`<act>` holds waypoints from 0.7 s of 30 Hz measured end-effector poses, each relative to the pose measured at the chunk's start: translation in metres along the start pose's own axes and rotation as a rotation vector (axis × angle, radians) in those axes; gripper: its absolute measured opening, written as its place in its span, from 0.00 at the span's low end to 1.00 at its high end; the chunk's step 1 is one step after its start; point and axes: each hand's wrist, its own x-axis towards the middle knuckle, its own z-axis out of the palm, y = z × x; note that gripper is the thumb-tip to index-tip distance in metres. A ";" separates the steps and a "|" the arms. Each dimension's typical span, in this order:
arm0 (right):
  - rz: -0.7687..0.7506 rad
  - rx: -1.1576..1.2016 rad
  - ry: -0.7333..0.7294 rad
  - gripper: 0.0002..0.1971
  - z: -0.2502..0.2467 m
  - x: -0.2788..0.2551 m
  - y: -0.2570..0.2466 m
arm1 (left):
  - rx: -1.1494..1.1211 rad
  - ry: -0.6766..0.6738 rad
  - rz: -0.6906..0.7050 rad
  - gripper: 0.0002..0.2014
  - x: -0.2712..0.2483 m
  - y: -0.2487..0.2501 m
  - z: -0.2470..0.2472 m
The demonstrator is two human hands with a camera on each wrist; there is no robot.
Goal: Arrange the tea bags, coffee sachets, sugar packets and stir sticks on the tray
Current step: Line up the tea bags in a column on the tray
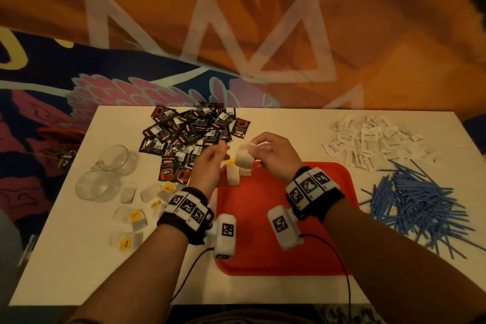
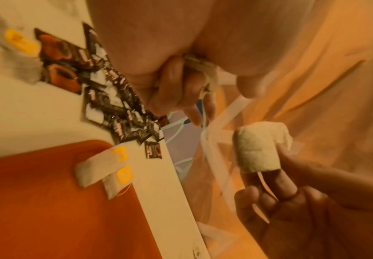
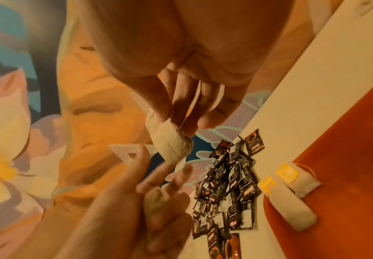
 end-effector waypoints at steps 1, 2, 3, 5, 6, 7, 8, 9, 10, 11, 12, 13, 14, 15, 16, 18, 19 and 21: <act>-0.027 -0.058 -0.004 0.09 -0.002 0.000 0.000 | 0.037 -0.017 0.085 0.12 0.000 0.004 0.000; -0.065 -0.119 -0.001 0.09 -0.003 -0.001 -0.001 | 0.075 -0.049 0.163 0.10 -0.001 0.008 0.001; -0.105 -0.170 0.015 0.09 -0.002 -0.003 -0.003 | 0.119 -0.074 0.223 0.08 -0.001 0.012 0.002; -0.187 -0.208 0.077 0.08 -0.001 -0.007 -0.002 | 0.182 -0.083 0.294 0.07 0.001 0.018 0.004; -0.221 -0.202 0.090 0.08 -0.001 -0.008 -0.001 | 0.175 -0.082 0.310 0.05 0.000 0.021 0.005; -0.243 -0.205 0.074 0.10 -0.001 -0.010 0.000 | 0.146 -0.086 0.313 0.04 -0.001 0.024 0.007; -0.241 -0.228 0.033 0.13 -0.001 -0.010 0.002 | 0.110 -0.094 0.307 0.02 -0.002 0.025 0.008; -0.224 -0.252 -0.012 0.14 -0.001 -0.011 0.004 | 0.085 -0.095 0.308 0.02 -0.002 0.026 0.009; -0.201 -0.269 -0.036 0.13 -0.001 -0.011 0.007 | 0.072 -0.087 0.310 0.03 -0.001 0.024 0.009; -0.185 -0.276 -0.039 0.10 -0.001 -0.011 0.008 | 0.059 -0.070 0.310 0.04 0.000 0.023 0.010; -0.175 -0.284 -0.026 0.10 -0.002 -0.010 0.010 | 0.041 -0.050 0.304 0.03 0.002 0.021 0.010; -0.163 -0.277 -0.015 0.11 -0.002 -0.009 0.012 | 0.023 -0.030 0.294 0.02 0.004 0.018 0.009; -0.147 -0.252 -0.012 0.11 -0.002 -0.008 0.013 | 0.006 -0.011 0.287 0.02 0.005 0.016 0.008; -0.130 -0.203 -0.016 0.11 -0.001 -0.008 0.014 | -0.004 0.005 0.277 0.03 0.006 0.013 0.008; -0.111 -0.137 -0.026 0.10 0.000 -0.007 0.015 | -0.010 0.014 0.273 0.03 0.007 0.011 0.007; -0.076 -0.022 -0.041 0.10 0.004 -0.006 0.015 | -0.017 0.019 0.261 0.04 0.008 0.008 0.007; -0.065 0.008 -0.050 0.09 0.005 -0.006 0.016 | -0.026 0.026 0.254 0.04 0.009 0.007 0.007; -0.041 0.030 -0.072 0.07 0.009 -0.006 0.018 | -0.057 0.044 0.237 0.03 0.010 0.004 0.007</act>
